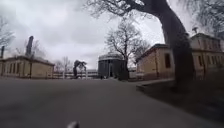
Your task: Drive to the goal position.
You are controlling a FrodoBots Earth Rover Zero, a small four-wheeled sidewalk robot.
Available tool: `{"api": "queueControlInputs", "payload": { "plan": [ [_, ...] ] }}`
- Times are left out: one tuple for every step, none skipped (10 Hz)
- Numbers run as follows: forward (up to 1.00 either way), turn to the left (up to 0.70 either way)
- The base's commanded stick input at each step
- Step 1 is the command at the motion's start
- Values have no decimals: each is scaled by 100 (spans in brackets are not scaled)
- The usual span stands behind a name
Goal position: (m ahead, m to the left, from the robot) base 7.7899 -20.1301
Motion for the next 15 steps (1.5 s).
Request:
{"api": "queueControlInputs", "payload": {
  "plan": [
    [100, 0],
    [100, 0],
    [100, 0],
    [100, 0],
    [100, 0],
    [100, 0],
    [100, 0],
    [100, 0],
    [100, 0],
    [100, 0],
    [100, 0],
    [100, 0],
    [100, 0],
    [100, 0],
    [100, 0]
  ]
}}
